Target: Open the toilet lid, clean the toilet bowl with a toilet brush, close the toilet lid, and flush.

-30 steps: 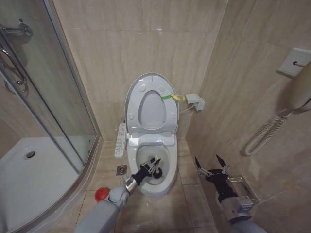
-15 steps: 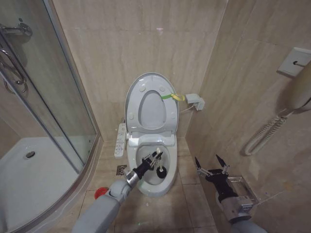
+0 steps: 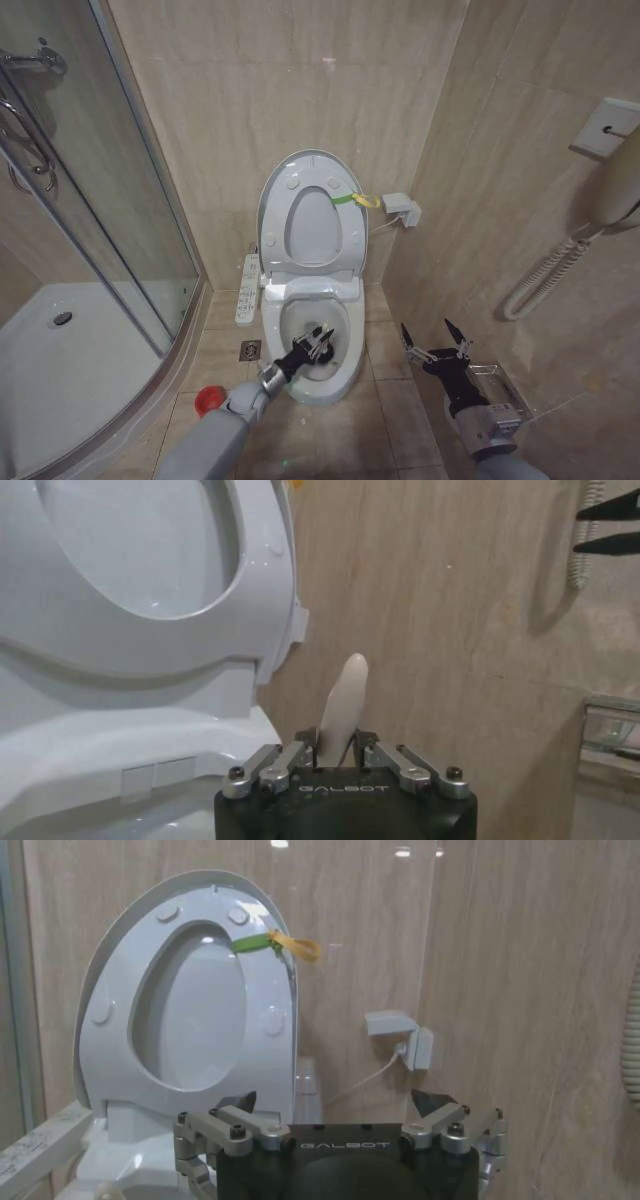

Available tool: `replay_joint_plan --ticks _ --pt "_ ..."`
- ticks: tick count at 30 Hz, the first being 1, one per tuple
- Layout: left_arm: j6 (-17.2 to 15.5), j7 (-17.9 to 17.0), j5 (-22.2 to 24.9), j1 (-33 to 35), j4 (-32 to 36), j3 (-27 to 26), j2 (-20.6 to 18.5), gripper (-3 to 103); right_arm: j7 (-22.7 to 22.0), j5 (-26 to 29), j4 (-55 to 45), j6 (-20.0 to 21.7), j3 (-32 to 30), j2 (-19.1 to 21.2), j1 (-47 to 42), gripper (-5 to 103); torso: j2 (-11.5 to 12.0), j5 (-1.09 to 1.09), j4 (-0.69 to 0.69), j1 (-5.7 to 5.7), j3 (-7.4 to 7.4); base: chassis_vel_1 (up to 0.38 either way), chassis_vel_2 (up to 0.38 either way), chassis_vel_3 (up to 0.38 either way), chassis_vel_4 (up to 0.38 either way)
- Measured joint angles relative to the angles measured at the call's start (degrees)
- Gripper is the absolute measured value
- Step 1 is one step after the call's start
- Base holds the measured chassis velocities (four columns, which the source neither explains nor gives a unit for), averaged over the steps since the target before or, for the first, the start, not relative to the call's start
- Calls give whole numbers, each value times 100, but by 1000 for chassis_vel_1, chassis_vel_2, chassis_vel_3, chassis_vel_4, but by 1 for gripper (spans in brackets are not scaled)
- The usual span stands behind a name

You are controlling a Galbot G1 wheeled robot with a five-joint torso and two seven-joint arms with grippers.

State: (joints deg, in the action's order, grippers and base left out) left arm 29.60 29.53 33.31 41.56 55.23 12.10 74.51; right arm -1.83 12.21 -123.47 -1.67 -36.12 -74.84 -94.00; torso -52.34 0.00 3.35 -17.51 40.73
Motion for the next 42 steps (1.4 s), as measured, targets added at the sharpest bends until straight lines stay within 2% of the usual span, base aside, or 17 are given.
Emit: replay_joint_plan --ticks 5,8,11,14,18,21,23,25,27,31,37,42 --pt "-11 -9 17 -40 82 -45 -41 23 -2 0 0 0 0 0 -1 100 1 0 1 -1 1 0 0 0 0" --pt "-68 -64 73 -16 426 -72 -90 23 -1 0 0 0 0 0 0 100 1 0 0 -1 2 0 0 0 0" --pt "-241 -210 215 4 1127 -55 -194 22 0 0 0 0 0 0 0 100 1 0 2 -1 1 0 0 0 0" --pt "-297 -263 285 5 1319 -13 -204 22 -1 0 0 0 0 0 0 100 1 0 2 -1 1 0 0 0 0" --pt "-293 -256 275 14 1192 38 -159 20 -1 0 0 0 0 0 0 100 0 0 1 -1 1 0 0 0 0" --pt "-146 -131 185 3 645 76 -41 20 -3 0 0 0 0 0 0 100 0 -1 0 -1 1 0 0 0 0" --pt "-115 -104 172 -9 516 67 -12 20 1 0 0 0 0 0 0 100 0 -1 0 0 0 0 0 0 0" --pt "-12 -11 102 -63 41 24 69 20 -3 0 0 0 0 0 -1 100 0 0 2 0 0 0 0 0 0" --pt "8 15 92 -77 -67 -8 83 20 -2 0 0 0 0 0 0 100 1 0 -2 -1 1 0 0 0 0" --pt "-14 3 115 -95 100 -26 48 20 0 0 0 0 0 0 0 100 1 0 -1 -1 2 0 0 0 0" --pt "-235 -216 313 -95 919 137 -36 23 0 0 0 0 0 0 0 100 1 0 2 -1 1 0 0 0 0" --pt "-271 -243 341 -86 962 203 -3 22 1 0 0 0 0 0 0 100 1 0 1 -1 1 0 0 0 0"
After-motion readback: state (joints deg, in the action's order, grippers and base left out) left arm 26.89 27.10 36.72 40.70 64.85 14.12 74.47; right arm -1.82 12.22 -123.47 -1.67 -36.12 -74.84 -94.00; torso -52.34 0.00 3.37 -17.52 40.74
